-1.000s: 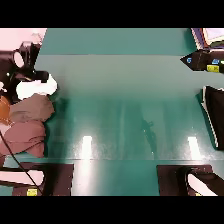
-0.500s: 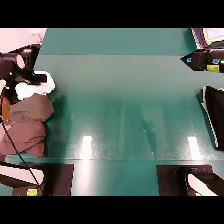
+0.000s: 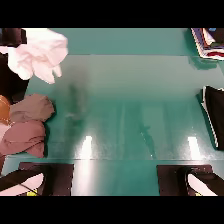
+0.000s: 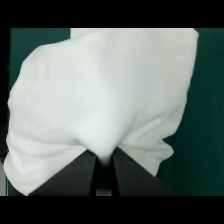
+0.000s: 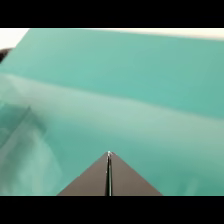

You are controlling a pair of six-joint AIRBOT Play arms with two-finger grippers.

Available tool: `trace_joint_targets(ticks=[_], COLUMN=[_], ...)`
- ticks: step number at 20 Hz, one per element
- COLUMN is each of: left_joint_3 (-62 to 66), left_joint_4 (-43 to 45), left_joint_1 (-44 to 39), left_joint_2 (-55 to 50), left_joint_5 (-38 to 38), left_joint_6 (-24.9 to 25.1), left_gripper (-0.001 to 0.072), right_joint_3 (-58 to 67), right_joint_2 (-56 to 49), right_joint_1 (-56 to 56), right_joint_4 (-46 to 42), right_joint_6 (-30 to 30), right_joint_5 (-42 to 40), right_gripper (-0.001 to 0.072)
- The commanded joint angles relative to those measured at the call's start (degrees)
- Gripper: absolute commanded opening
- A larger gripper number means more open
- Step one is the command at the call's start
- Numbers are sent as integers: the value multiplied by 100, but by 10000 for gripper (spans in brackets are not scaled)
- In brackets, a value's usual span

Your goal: Fold the shirts.

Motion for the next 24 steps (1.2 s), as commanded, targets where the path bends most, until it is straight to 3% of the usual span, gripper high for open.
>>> trace_joint_targets(ticks=[1, 4, 7, 8, 9, 10, 13, 15, 19, 24], left_joint_3=[162, -129, -555, -643, -658, -658, -682, -1045, -2575, -3858], left_joint_4=[-74, -98, -348, -387, -352, -162, 70, -273, -1561, -2680], left_joint_1=[-1250, -2400, -3241, -3364, -3379, -3283, -2479, -1790, -796, -409], left_joint_2=[544, 190, -509, -732, -944, -1082, -1237, -1248, -1250, -1569], left_joint_5=[-424, -341, 249, 538, 737, 796, 518, 520, 1165, 2199], left_joint_6=[-61, -232, -153, -24, -13, -79, -560, -756, -761, -457], left_gripper=[29, 29, 33, 185, 463, 509, 507, 502, 502, 502], right_joint_3=[361, 382, 382, 382, 382, 382, 382, 382, 382, 382], right_joint_2=[0, 2, 2, 2, 2, 4, 2, 2, 0, -2], right_joint_1=[0, 0, 0, 0, 0, 0, 0, 0, 0, 0], right_joint_4=[-9, -4, -4, -4, -4, -4, -2, -2, -2, -2], right_joint_6=[-122, -122, -122, -122, -122, -122, -122, -122, -122, -122], right_joint_5=[7, 46, 168, 229, 282, 337, 426, 426, 426, 426], right_gripper=[15, 14, 15, 15, 15, 14, 15, 14, 15, 15])
